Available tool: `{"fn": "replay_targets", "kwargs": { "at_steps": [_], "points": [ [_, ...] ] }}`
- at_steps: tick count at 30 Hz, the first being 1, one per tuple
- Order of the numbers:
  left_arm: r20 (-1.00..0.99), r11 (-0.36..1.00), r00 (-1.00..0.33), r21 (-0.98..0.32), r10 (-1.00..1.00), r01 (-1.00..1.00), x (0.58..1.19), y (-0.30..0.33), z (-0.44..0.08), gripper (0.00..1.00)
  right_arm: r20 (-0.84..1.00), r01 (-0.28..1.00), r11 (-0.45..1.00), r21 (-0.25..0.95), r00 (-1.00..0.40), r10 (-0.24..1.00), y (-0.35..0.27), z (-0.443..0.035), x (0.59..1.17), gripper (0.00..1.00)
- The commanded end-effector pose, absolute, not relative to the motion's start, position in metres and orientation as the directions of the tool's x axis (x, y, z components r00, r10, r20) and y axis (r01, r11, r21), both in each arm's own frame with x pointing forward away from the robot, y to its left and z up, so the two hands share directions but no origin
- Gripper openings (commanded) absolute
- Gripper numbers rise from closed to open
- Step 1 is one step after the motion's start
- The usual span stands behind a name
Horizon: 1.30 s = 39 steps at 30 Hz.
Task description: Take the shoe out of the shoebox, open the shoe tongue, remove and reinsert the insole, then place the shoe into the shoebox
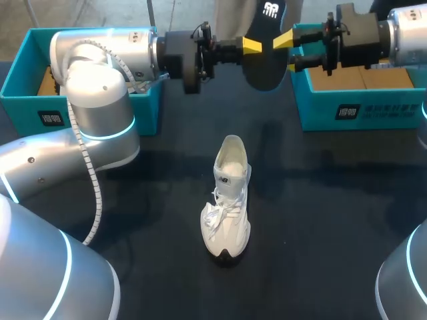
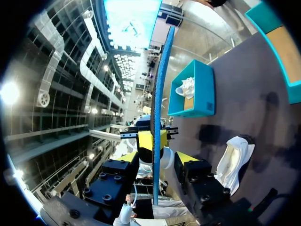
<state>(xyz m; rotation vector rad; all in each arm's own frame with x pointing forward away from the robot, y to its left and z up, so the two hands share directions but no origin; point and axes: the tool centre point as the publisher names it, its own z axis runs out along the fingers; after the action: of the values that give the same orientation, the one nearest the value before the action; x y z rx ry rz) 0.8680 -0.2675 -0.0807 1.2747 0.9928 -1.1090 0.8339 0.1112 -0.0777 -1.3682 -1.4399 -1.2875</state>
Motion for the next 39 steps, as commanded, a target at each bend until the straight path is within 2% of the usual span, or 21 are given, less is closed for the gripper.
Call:
{"fn": "replay_targets", "kwargs": {
  "at_steps": [1,17,22,27,28,29,30,39],
  "points": [
    [-0.975,-0.012,0.210,0.211,-0.077,0.977,0.870,-0.276,-0.083,0.00,0.964,0.984,-0.078,0.161,-0.140,0.225,0.114,-0.078,0.836,0.46],
    [-0.974,-0.014,0.210,0.212,-0.088,0.977,0.863,-0.278,-0.082,0.00,0.966,0.985,-0.080,0.152,-0.131,0.223,0.115,-0.082,0.833,0.20],
    [-0.974,-0.018,0.208,0.211,-0.094,0.977,0.861,-0.279,-0.081,0.00,0.966,0.986,-0.079,0.149,-0.129,0.222,0.115,-0.083,0.834,0.00],
    [-0.974,-0.022,0.203,0.206,-0.099,0.978,0.859,-0.279,-0.081,0.00,0.966,0.986,-0.075,0.151,-0.132,0.221,0.116,-0.084,0.833,0.00],
    [-0.974,-0.023,0.204,0.207,-0.099,0.978,0.859,-0.278,-0.081,0.29,0.966,0.985,-0.075,0.156,-0.136,0.220,0.116,-0.084,0.833,0.00],
    [-0.974,-0.022,0.205,0.208,-0.099,0.978,0.859,-0.278,-0.081,0.74,0.966,0.984,-0.076,0.161,-0.141,0.218,0.116,-0.083,0.833,0.00],
    [-0.974,-0.022,0.206,0.209,-0.099,0.978,0.859,-0.277,-0.081,1.00,0.965,0.983,-0.078,0.165,-0.145,0.219,0.116,-0.083,0.833,0.00],
    [-0.976,-0.051,0.206,0.210,-0.064,0.976,0.856,-0.254,-0.083,1.00,0.951,0.966,-0.097,0.241,-0.216,0.221,0.112,-0.078,0.835,0.00]
  ]
}}
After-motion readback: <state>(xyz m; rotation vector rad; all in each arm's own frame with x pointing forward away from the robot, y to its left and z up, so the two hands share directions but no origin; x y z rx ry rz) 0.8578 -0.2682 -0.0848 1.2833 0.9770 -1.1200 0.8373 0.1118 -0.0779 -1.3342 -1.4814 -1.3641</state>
